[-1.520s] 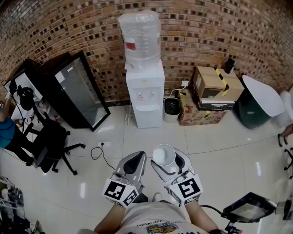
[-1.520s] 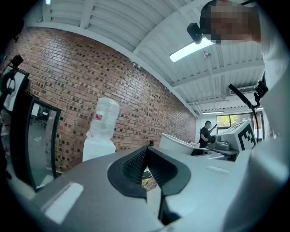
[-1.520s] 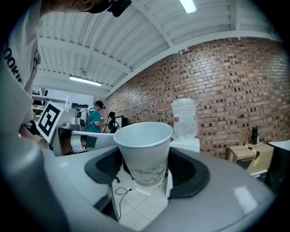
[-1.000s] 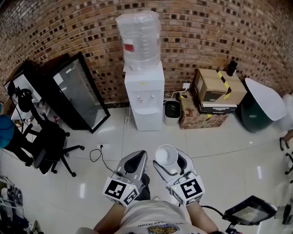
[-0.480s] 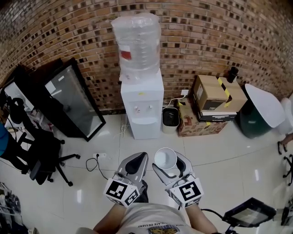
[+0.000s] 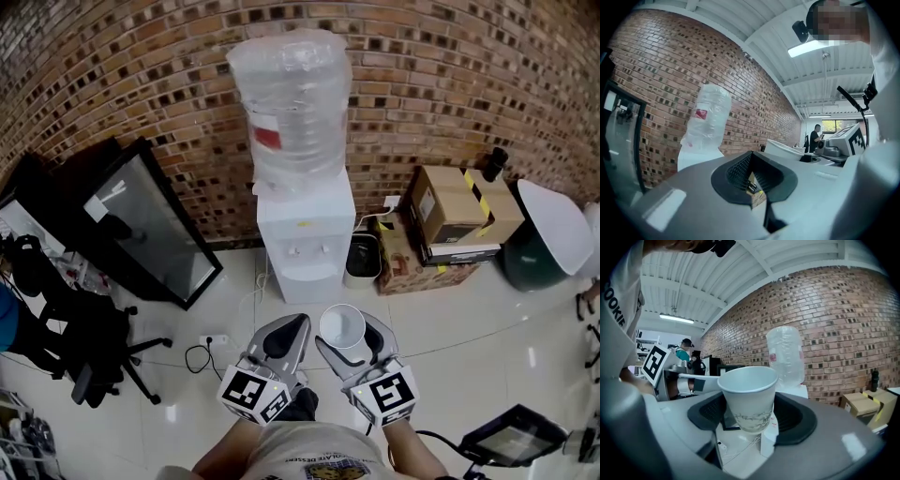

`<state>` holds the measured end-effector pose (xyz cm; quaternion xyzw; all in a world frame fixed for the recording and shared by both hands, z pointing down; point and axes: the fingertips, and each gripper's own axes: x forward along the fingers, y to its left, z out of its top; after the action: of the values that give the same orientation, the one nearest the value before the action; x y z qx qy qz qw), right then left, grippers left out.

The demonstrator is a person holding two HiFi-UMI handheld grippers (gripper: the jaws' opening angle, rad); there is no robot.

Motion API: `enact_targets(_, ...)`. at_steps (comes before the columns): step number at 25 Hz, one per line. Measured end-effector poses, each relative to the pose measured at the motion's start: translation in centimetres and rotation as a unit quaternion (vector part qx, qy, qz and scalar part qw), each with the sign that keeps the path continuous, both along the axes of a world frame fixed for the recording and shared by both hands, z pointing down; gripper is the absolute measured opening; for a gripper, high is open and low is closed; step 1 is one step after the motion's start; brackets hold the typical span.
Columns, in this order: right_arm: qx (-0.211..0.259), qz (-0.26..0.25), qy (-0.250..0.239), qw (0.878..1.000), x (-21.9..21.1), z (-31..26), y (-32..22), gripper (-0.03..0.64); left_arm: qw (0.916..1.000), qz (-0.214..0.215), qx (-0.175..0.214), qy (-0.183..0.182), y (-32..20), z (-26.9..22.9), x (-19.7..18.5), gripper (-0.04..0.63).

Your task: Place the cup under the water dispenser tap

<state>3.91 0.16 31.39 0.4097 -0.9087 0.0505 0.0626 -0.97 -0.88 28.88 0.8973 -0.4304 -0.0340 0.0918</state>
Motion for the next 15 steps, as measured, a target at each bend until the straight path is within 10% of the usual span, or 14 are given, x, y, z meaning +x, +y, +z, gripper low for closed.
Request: enact_targets(15,0.004,0.001,0.031,1.0,-5.3,-0.9,-9.4,0.322,0.9997,0.005,-0.003,0.026,-9.7,-0.2,-5.0,0.0)
